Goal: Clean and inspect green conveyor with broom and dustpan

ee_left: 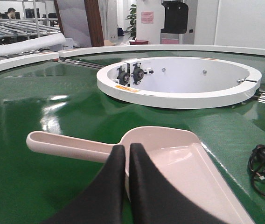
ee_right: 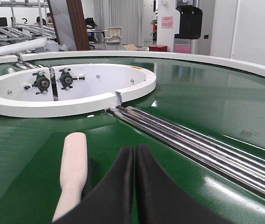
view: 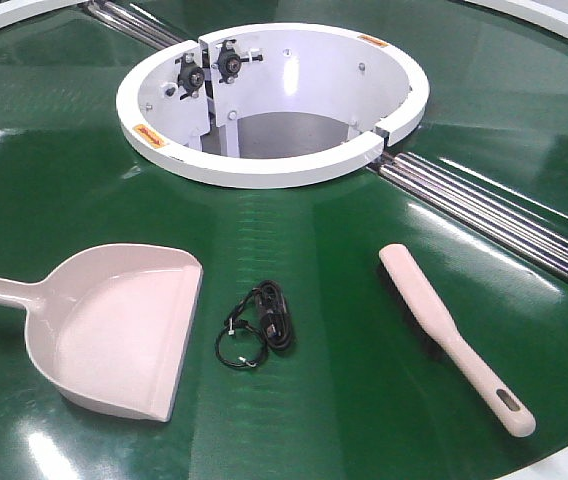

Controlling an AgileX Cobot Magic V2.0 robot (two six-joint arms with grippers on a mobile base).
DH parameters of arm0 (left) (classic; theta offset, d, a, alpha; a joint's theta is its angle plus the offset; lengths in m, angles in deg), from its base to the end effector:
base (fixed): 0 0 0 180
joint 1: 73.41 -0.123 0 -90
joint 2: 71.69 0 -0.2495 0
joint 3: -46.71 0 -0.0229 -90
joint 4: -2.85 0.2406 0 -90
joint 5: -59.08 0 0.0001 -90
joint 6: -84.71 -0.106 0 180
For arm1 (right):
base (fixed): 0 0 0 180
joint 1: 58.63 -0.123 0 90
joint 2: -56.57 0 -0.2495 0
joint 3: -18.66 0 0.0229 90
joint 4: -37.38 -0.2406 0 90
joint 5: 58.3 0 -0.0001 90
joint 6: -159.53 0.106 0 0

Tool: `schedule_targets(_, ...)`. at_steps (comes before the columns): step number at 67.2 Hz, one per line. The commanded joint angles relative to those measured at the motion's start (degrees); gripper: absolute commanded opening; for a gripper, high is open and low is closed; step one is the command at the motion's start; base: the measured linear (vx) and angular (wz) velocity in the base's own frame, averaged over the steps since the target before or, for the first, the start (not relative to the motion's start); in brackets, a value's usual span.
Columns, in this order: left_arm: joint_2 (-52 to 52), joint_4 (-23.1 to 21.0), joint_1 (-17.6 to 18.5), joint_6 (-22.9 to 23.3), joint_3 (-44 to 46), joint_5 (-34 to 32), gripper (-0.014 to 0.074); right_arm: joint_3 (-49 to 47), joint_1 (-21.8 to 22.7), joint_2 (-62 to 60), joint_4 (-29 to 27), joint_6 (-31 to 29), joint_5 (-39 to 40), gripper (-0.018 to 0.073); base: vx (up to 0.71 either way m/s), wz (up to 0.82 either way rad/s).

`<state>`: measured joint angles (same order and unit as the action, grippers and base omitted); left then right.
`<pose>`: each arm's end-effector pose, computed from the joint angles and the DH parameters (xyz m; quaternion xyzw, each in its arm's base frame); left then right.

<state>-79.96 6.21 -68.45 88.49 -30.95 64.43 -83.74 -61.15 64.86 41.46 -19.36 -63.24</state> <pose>0.0971 -0.0078 0.1964 0.0263 0.7144 -0.0310 0.6985 0.0974 0.0036 0.1974 -0.0319 0.7114 -0.0048 0.7020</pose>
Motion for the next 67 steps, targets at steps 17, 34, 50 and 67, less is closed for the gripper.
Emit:
schedule_targets(17,0.9,-0.5,-0.1,0.6,-1.6,-4.3,-0.0006,0.7,0.3,-1.0,0.4,-0.2,4.6,-0.0010,0.00,0.00)
schedule_targets(34,0.9,-0.5,-0.1,0.6,-1.6,-4.3,-0.0006,0.7,0.3,-1.0,0.4,-0.2,4.6,-0.0010,0.00,0.00)
schedule_targets(50,0.9,-0.5,-0.1,0.6,-1.6,-4.3,-0.0006,0.7,0.3,-1.0,0.4,-0.2,4.6,-0.0010,0.00,0.00)
schedule_targets(67,0.9,0.0,-0.1,0.2,-1.6,-5.7,-0.0006,0.7,0.3,-1.0,0.4,-0.2,4.5,-0.0010,0.00,0.00)
